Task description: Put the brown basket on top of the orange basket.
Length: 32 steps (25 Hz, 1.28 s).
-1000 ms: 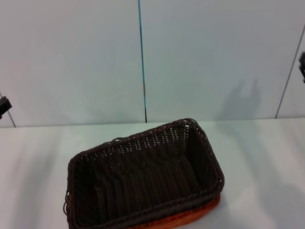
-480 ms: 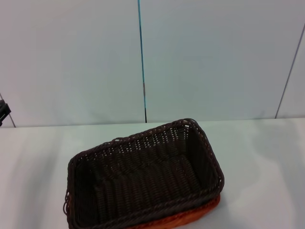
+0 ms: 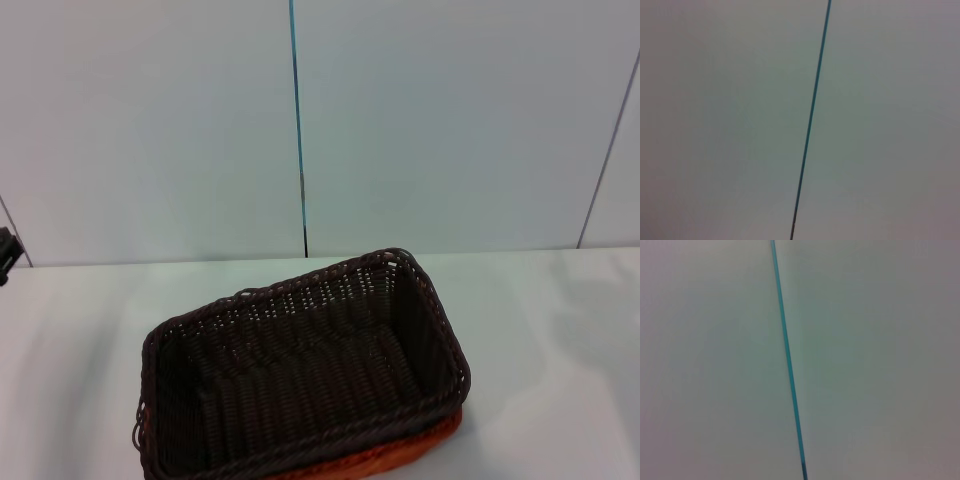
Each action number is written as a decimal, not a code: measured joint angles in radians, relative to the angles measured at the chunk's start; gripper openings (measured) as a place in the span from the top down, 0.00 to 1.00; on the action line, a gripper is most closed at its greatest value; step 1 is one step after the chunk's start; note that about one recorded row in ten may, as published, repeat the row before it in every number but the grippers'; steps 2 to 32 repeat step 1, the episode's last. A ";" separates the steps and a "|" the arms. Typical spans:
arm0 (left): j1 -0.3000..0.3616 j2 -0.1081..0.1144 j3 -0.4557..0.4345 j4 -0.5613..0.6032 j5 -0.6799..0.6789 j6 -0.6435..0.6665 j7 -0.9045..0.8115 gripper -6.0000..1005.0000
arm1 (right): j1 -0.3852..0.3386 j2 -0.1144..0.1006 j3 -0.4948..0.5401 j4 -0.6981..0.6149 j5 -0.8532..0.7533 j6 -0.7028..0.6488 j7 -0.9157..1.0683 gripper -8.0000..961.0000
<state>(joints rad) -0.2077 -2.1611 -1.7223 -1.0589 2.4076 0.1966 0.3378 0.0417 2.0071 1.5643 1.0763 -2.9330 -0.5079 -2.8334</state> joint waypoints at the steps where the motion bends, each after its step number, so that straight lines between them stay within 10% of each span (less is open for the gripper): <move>1: 0.000 0.001 0.012 0.015 0.001 0.007 -0.006 0.08 | -0.001 0.010 -0.004 -0.026 0.000 -0.048 0.001 0.19; 32: 0.000 0.001 0.012 0.015 0.001 0.007 -0.006 0.08 | -0.001 0.010 -0.004 -0.026 0.000 -0.048 0.001 0.19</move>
